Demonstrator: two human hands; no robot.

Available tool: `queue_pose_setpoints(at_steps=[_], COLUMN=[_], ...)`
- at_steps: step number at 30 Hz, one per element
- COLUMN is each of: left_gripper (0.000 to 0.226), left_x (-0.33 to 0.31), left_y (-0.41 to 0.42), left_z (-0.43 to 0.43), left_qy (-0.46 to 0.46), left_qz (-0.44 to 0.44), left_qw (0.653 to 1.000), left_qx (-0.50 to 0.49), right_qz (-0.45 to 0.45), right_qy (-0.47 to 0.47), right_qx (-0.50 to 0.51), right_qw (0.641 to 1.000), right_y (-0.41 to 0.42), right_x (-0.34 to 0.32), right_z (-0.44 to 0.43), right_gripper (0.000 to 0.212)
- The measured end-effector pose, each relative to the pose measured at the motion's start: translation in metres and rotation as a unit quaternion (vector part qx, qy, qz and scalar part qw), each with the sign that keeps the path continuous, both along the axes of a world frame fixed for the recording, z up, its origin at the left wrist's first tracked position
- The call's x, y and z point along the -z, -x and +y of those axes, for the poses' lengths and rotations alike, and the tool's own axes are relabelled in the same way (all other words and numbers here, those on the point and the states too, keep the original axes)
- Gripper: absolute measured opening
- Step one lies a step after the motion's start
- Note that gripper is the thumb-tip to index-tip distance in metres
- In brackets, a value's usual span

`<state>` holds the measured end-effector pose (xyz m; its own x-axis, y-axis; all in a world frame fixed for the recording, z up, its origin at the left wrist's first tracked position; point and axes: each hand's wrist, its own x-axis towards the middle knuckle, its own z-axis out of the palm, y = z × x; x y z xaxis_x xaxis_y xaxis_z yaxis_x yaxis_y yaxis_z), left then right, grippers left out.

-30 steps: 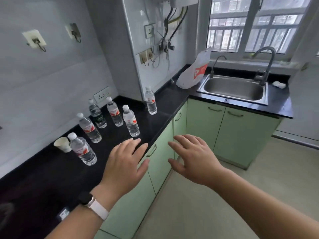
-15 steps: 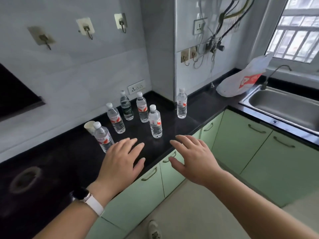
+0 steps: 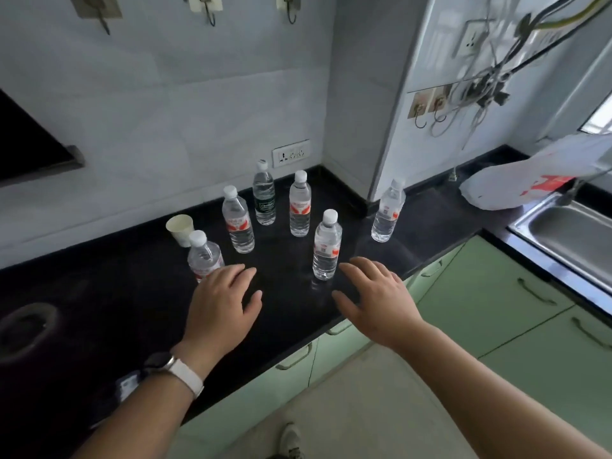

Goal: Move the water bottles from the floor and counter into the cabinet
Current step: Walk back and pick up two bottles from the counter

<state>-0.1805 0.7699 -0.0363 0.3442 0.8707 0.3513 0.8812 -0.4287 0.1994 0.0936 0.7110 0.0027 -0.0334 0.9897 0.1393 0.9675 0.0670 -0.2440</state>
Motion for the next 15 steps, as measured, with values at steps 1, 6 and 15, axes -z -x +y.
queue_pose_setpoints(at_steps=[1, 6, 15], left_gripper=[0.053, 0.039, 0.036], left_x=[0.007, 0.043, 0.074], left_y=[0.004, 0.024, 0.048], left_z=[0.007, 0.035, 0.044], left_qy=[0.012, 0.067, 0.199], left_qz=[-0.012, -0.067, -0.214], left_qw=[1.0, 0.992, 0.918], left_qx=[-0.011, -0.087, -0.267], right_qz=[0.008, 0.078, 0.214], right_qy=[0.008, 0.066, 0.096], right_qx=[0.005, 0.056, 0.154], right_qw=[1.0, 0.993, 0.96], right_y=[0.002, 0.01, 0.002], right_x=[0.004, 0.023, 0.055], right_z=[0.01, 0.048, 0.1], right_gripper=[0.059, 0.06, 0.062])
